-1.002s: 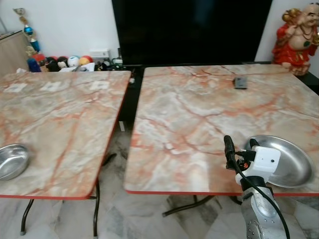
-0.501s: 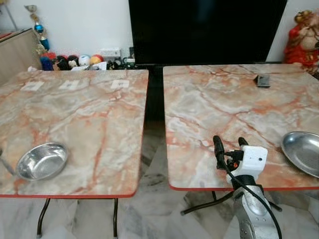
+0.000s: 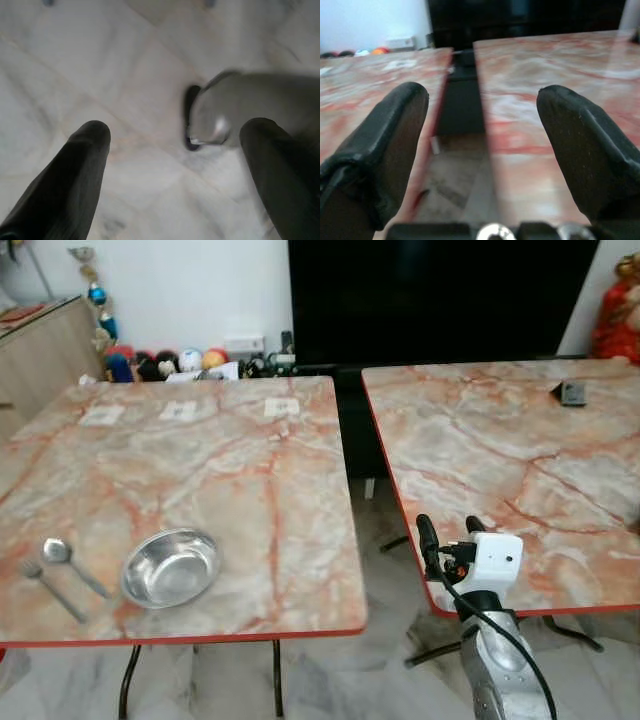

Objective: Setting the table

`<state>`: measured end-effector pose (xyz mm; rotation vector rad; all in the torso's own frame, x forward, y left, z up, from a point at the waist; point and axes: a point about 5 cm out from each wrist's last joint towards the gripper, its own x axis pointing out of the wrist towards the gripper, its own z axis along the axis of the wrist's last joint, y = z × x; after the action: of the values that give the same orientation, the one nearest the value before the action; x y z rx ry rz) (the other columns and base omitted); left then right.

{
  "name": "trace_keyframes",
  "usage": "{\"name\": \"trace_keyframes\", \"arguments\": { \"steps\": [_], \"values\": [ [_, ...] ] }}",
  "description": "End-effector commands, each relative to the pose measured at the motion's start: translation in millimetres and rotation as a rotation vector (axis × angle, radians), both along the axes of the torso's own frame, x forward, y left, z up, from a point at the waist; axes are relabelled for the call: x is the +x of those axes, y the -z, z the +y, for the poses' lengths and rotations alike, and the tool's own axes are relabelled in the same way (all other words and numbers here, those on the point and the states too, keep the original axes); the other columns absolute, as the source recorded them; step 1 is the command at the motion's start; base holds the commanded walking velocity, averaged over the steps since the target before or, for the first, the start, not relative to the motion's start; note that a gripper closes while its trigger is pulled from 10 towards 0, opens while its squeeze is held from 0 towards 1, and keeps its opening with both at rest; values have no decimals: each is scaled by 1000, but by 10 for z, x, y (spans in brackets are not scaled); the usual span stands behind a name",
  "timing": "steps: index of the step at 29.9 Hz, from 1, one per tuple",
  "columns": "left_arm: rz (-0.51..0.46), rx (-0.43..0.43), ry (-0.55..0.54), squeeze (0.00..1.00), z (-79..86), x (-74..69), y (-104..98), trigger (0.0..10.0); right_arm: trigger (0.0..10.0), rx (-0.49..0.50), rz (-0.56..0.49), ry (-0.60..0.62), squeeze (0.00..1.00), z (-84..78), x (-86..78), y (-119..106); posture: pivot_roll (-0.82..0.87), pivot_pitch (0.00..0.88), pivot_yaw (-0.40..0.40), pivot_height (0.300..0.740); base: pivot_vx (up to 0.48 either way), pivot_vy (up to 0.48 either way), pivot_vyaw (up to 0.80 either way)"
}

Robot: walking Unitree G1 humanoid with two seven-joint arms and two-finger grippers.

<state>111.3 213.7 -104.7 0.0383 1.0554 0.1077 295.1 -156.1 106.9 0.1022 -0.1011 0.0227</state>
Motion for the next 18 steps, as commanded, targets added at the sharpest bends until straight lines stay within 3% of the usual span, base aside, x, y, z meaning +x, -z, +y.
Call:
{"name": "trace_keyframes", "arguments": {
  "steps": [1,5,18],
  "values": [
    [21,-7,22,0,-45,-59,25,10000,10000,7,-12,-39,0,112,19,-33,15,0,-4,740,0,360,0],
    [22,-8,22,0,-45,-60,25,10000,10000,8,-10,-40,0,114,19,-29,16,0,-3,740,0,343,0],
    [17,-3,23,0,-49,-45,21,10000,10000,6,2,-89,0,200,70,-26,31,0,-12,740,0,0,0]
  ]
}}
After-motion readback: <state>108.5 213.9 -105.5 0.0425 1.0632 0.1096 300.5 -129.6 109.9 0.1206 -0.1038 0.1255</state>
